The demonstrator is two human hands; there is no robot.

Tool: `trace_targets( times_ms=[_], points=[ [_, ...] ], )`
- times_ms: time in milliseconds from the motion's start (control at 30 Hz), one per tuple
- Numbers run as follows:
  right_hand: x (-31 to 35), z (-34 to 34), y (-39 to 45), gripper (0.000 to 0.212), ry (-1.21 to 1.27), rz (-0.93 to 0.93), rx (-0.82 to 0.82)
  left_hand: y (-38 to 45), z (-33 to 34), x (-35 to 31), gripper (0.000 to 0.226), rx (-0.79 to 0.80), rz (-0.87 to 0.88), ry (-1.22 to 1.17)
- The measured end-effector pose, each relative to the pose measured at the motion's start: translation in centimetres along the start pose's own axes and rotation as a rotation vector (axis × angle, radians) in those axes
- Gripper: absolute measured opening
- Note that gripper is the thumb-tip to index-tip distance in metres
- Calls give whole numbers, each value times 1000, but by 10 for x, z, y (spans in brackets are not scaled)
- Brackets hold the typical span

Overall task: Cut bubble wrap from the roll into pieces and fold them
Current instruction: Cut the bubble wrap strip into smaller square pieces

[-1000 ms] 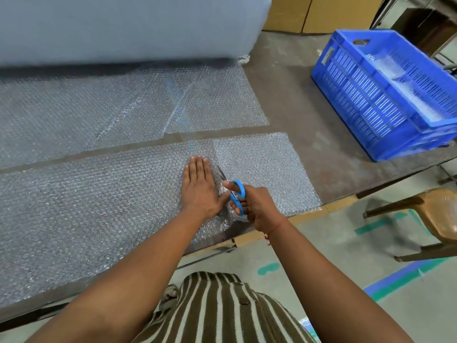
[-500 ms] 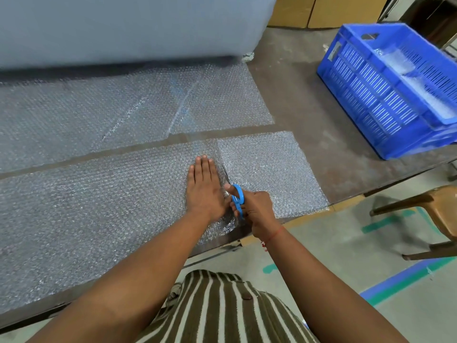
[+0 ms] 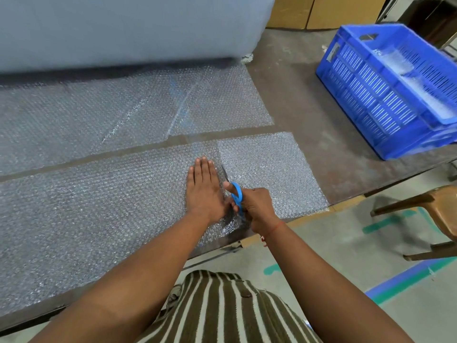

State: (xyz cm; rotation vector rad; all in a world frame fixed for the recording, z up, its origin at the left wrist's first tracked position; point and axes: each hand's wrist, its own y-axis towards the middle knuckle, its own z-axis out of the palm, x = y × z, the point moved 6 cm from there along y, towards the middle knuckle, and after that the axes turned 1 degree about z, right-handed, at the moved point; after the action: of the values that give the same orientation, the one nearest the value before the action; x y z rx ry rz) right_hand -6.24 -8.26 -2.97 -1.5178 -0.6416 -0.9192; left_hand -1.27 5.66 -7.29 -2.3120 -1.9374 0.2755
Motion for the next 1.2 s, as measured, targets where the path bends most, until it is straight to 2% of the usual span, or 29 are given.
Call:
trace_targets(
  times_ms=[267, 400, 600, 800, 1200],
  points=[
    [3, 11, 14, 36, 68, 38, 9, 1, -1, 0, 119, -27, -3, -40],
    [1, 12, 16, 48, 67, 25, 22, 2, 2, 1, 117, -34, -1, -52],
    [4, 10, 21, 48, 18, -14, 14, 1, 0, 1, 120, -22, -1, -50],
    [13, 12, 22, 38, 61, -8, 10, 2, 1, 1, 118, -30, -2, -50],
    [11, 20, 43, 64, 20, -14, -18, 3, 3, 2, 112, -24, -6, -9]
  ],
)
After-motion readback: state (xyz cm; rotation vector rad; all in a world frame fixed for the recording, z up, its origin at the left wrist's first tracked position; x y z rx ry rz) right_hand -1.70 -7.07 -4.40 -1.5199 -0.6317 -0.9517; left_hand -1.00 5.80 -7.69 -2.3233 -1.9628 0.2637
